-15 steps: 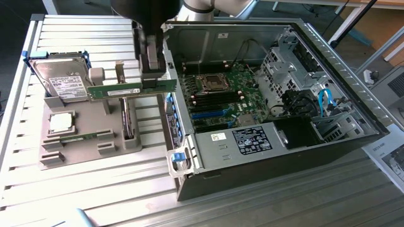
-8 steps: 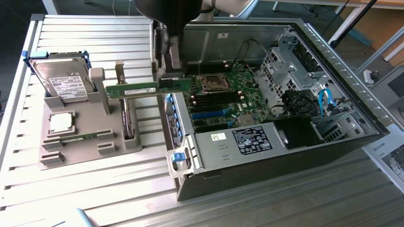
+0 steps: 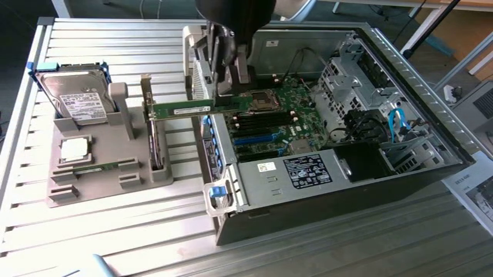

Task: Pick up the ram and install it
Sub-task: 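Pick up the ram and move it above insertion slot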

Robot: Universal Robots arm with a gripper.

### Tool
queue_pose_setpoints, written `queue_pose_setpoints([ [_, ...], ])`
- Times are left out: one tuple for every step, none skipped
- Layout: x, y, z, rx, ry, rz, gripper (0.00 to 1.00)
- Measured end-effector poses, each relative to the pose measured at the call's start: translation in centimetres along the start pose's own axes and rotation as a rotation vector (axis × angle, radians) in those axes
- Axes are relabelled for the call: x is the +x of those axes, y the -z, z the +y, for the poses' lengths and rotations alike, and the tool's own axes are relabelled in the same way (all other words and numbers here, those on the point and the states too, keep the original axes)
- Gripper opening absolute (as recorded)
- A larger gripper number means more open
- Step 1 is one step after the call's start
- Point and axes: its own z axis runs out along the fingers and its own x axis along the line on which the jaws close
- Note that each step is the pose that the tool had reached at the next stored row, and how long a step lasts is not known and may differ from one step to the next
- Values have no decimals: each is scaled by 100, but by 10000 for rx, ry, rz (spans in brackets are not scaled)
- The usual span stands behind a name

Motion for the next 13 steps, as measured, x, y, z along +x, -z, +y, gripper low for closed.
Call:
queue_pose_setpoints([
  [2, 0, -26, 0, 0, -1, 12],
  [3, 0, -54, -2, 0, 0, 12],
  [4, 0, -75, -2, 0, 0, 12],
  [6, 0, -101, -2, 0, -1, 12],
  [8, -1, -126, -3, 0, -1, 12],
  [9, 0, -146, -3, 0, -1, 12],
  [11, 0, -177, -4, 0, 0, 12],
  [13, -1, -202, -4, 1, -1, 12],
  [15, -1, -235, -5, 1, -1, 12],
  [16, 0, -261, -5, 0, 0, 12],
  [18, -1, -287, -6, 0, -1, 12],
  [19, -1, -310, -6, 0, 0, 12],
  [21, 0, -340, -7, 0, 0, 12],
])
